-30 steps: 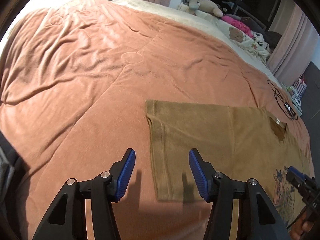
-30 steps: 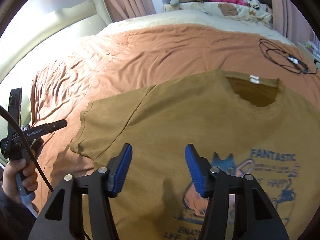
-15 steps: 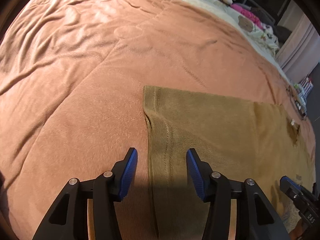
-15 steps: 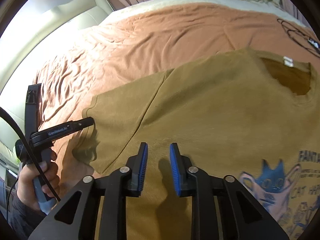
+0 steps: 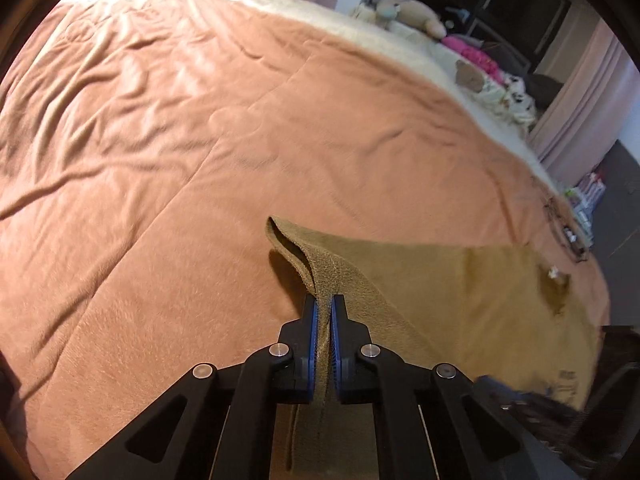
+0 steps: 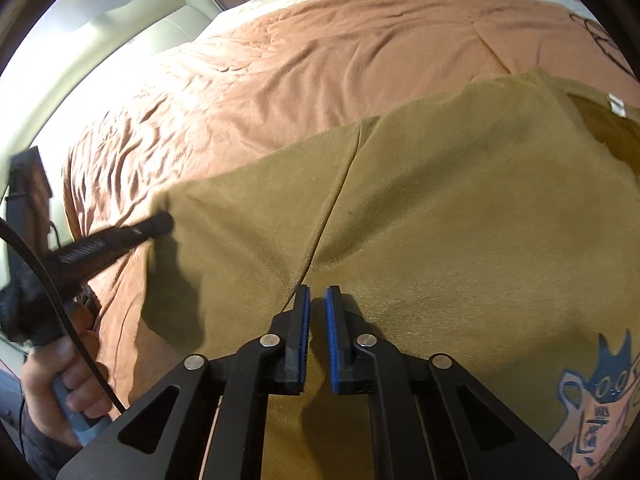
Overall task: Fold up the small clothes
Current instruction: 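Close the left gripper on the shirt side edge and lift it, then fold the held side edge over toward the collar and open the left gripper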
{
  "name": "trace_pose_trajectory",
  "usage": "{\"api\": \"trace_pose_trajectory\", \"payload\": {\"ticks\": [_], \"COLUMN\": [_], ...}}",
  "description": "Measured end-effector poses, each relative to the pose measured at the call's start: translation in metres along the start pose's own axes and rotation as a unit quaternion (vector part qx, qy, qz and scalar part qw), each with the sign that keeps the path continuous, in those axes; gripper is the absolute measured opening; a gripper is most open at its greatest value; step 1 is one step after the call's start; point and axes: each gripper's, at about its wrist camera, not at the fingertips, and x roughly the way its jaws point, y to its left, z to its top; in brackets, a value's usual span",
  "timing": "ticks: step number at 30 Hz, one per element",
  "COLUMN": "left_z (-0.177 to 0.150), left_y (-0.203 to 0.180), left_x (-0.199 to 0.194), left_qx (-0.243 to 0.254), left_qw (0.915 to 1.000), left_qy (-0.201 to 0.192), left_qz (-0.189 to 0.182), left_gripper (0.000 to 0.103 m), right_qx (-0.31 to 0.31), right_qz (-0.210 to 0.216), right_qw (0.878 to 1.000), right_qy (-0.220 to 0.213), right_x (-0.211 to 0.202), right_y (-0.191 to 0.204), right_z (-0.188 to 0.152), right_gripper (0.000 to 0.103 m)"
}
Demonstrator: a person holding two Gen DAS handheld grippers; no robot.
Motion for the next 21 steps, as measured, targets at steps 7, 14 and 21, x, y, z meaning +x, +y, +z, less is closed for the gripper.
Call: {"api": "trace_pose_trajectory", "payload": {"ticks": [7,14,21], "left_z": [0.008,0.008,0.008], "left_y": [-0.017,-0.04,-0.069], "left_x": [-0.025,-0.039,-0.053], "left_qx": [0.013,0.023,0.036], "left_qw": [0.9996,0.9991,0.9983], "left_qy": [-0.016,-0.019,-0.017], "left_qz": [-0.02,-0.029,-0.043], "left_gripper": [0.006,0.006,0.006], "right_qx": [0.04,0.051,0.072], "right_qz": [0.021,0.04,0.06], "right_qw": [0.999,0.998,0.996], "right_qy": [0.014,0.018,-0.002], "right_x": [0.015,0.014,-0.027], "right_y": [-0.01,-0.013,-0.033], "right_z": [0.004,0.012,0.012], "right_gripper": [0.0,0.0,0.002]}}
